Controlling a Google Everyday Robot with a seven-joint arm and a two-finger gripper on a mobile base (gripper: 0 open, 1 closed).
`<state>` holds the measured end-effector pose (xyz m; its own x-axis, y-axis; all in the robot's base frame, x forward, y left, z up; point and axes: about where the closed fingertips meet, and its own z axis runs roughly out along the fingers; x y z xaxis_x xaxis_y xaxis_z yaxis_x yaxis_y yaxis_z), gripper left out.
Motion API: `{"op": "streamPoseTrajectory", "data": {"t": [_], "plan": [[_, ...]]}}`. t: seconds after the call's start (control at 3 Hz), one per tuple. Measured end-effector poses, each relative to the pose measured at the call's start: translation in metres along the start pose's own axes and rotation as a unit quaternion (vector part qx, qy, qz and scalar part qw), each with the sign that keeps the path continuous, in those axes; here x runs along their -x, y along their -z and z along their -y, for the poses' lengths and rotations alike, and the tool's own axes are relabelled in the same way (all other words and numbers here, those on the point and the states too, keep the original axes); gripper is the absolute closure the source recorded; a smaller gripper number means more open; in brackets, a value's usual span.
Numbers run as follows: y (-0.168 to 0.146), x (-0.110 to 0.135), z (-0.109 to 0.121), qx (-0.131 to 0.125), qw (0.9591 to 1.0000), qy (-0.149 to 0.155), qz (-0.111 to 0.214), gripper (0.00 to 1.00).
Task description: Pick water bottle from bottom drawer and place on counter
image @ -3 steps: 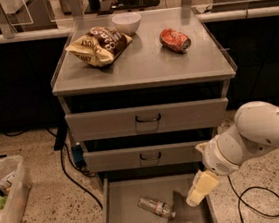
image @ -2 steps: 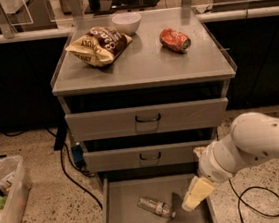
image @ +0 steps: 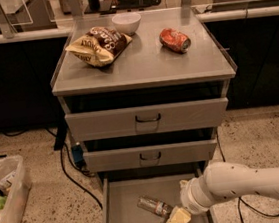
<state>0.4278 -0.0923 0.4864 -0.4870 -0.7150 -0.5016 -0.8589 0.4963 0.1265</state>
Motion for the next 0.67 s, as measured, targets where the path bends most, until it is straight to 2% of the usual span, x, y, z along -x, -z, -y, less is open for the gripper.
{"op": "streamPoseTrajectory", "data": {"t": [0.33, 0.67], "plan": [[-0.009, -0.002, 0.002, 0.001, 1.0, -0.003, 0.002, 0.0], [-0.05, -0.014, 0.024, -0.006, 0.9999, -0.013, -0.001, 0.0]]}}
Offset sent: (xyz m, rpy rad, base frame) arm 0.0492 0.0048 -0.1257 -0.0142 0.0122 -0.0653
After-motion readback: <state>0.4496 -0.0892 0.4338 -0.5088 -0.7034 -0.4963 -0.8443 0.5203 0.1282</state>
